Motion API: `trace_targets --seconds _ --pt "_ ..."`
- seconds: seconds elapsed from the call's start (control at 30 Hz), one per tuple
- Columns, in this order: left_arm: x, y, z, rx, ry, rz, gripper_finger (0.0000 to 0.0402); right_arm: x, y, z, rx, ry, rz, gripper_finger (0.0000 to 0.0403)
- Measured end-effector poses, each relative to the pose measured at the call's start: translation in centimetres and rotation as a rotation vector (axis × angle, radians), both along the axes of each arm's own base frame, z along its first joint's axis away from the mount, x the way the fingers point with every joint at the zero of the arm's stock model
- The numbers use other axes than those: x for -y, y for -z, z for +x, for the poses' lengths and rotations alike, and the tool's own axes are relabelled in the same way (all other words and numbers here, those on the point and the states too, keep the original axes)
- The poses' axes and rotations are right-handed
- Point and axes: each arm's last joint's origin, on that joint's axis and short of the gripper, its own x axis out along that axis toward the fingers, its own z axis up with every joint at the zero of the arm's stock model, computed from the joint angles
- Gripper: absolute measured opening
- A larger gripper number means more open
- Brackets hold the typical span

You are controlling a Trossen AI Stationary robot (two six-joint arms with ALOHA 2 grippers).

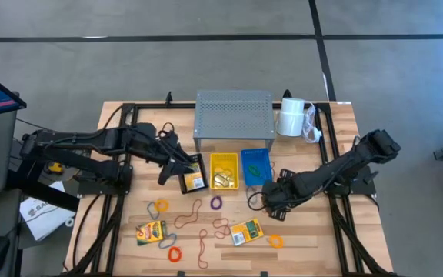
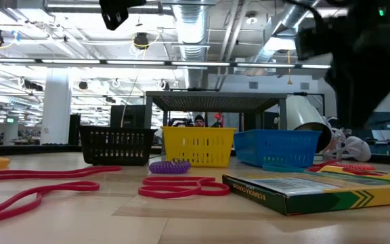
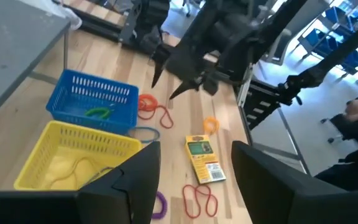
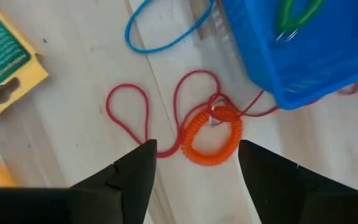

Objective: Pick & Place Office Desk Supplies
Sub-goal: Put the orange spring keychain into the blue basket

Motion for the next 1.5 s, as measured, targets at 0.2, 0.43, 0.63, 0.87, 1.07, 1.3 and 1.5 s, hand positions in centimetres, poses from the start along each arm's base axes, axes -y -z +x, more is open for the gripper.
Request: trace_targets --seconds 0.2,0.43,0.63,0.87,1.07,1.3,1.5 --pt "0.0 -1.6 -2.1 0.082 0.0 0.001 0.0186 1.8 1.5 -2.7 0.059 0.148 0.086 0.0212" --pt "-0.1 -2.9 -4.0 0.167 -0.04 0.015 0.0178 4.1 1.6 -5.4 0.148 0.306 0.162 0.0204" --pt "-0.1 -3.1 -4.3 0.181 -0.054 0.015 0.0175 5.1 2.5 -6.0 0.175 0.414 0.218 0.0203" --pt "-0.1 -2.9 -4.1 0.165 -0.067 0.021 0.0172 5.3 3.3 -5.1 0.171 0.436 0.223 0.0203" --pt "-0.2 -2.9 -4.1 0.168 -0.068 0.023 0.0172 5.0 4.2 -4.5 0.109 0.435 0.222 0.0203" --pt "-0.2 -3.0 -4.1 0.171 -0.066 0.031 0.0172 4.7 4.8 -3.4 0.077 0.429 0.199 0.0201" --pt "-0.2 -3.0 -4.1 0.17 -0.066 0.031 0.0172 4.7 5.5 -3.1 0.042 0.433 0.176 0.0169"
